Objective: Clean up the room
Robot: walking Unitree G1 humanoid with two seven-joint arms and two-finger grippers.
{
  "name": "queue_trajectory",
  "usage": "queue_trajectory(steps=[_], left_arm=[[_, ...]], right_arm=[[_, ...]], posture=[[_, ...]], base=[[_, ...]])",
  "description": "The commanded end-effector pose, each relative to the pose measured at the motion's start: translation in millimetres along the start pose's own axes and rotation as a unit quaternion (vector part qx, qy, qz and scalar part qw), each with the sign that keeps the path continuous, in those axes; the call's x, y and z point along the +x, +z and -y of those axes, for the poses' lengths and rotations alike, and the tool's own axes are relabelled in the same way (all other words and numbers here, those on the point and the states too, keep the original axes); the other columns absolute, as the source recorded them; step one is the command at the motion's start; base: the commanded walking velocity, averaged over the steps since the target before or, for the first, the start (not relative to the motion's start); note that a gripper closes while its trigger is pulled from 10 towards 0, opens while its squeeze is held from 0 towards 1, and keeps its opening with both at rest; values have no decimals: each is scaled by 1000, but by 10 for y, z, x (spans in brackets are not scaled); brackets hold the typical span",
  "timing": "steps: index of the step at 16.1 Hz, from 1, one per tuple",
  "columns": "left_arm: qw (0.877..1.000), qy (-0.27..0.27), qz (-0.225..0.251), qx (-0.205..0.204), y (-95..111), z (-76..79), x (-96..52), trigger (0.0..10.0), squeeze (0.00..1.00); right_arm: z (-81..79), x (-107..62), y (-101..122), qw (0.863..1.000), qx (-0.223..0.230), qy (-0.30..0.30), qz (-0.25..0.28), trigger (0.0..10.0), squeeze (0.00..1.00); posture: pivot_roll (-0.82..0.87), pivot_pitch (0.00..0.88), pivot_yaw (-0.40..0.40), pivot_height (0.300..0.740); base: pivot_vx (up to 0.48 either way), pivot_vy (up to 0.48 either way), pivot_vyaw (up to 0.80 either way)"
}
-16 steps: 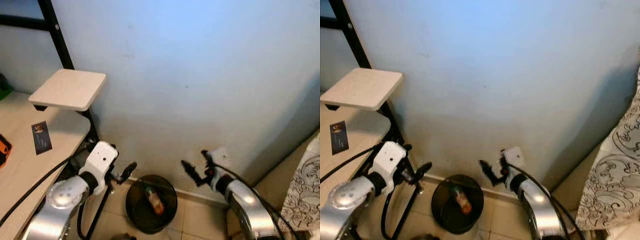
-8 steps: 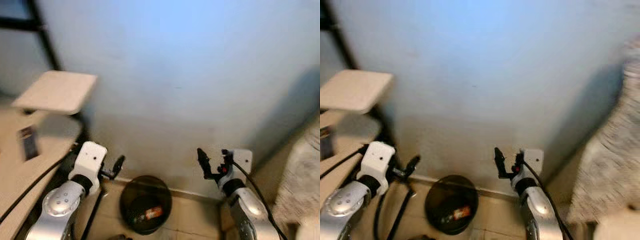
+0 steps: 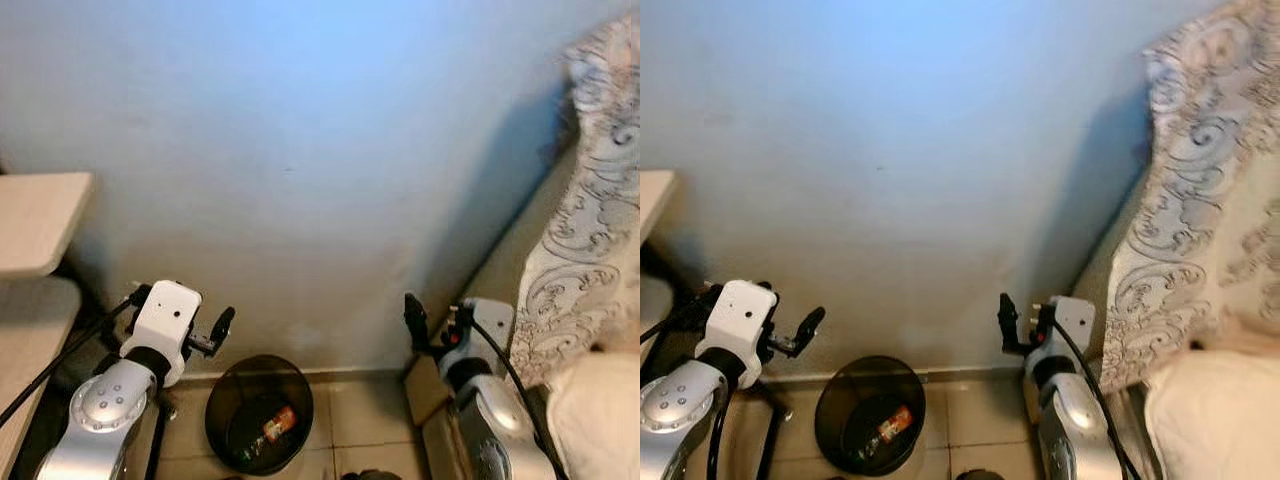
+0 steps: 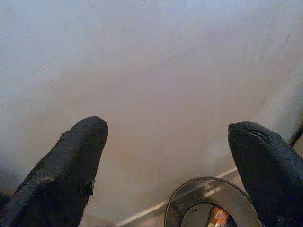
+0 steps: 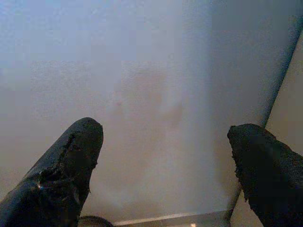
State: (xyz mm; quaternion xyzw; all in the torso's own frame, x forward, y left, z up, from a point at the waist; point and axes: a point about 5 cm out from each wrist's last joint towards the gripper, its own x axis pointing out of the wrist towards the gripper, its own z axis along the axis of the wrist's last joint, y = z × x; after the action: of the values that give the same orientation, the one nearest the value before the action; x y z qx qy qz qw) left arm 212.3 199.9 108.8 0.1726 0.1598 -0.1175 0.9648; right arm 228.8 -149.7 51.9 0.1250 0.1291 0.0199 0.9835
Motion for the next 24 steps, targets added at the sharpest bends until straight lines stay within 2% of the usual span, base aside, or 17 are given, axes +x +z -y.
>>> queue_trajectory(steps=[1, 6, 9, 11, 15, 17, 18, 20, 24], left_arm=[[1000, -1, 0, 4, 24, 2, 24, 10000, 0], [1000, 15, 6, -21, 84, 18, 85, 10000, 0], [999, 19, -3, -34, 33, 44, 71, 10000, 0], [999, 19, -6, -32, 28, 51, 70, 10000, 0], [1000, 17, 5, 5, 137, 1, 111, 10000, 0], [1000, 19, 4, -6, 117, 24, 106, 10000, 0], [1000, 21, 6, -22, 105, 50, 101, 10000, 0], [999, 23, 4, -41, 91, 93, 106, 10000, 0], [999, 15, 3, -42, 92, 156, 97, 10000, 0]], right_arm=[[-10, 29, 46, 1000, -5, 10, 3, 10000, 1000], [-25, 37, 74, 999, -21, 25, 2, 10000, 1000], [-40, 18, 56, 999, -25, 29, -5, 10000, 1000], [-25, 31, 55, 999, -24, 27, -9, 10000, 1000], [-69, 111, 122, 999, -28, 35, 6, 10000, 1000], [-77, 90, 115, 999, -29, 34, 4, 10000, 1000], [-80, 67, 115, 998, -62, 27, 7, 10000, 1000], [-93, 44, 141, 998, -53, 43, 9, 10000, 1000], [22, 13, 169, 999, -43, 19, 8, 10000, 1000]], posture=[[18, 0, -1, 740], [19, 0, -5, 740], [-11, 0, 2, 740], [-5, 0, -1, 740], [17, 0, 7, 740], [11, 0, 0, 740], [-10, 0, -5, 740], [-29, 0, -7, 740], [-23, 0, -11, 740]], base=[[0, 0, -800], [0, 0, -793], [0, 0, -796], [0, 0, -794], [0, 0, -791], [0, 0, -794], [0, 0, -788], [0, 0, -794], [0, 0, -800]])
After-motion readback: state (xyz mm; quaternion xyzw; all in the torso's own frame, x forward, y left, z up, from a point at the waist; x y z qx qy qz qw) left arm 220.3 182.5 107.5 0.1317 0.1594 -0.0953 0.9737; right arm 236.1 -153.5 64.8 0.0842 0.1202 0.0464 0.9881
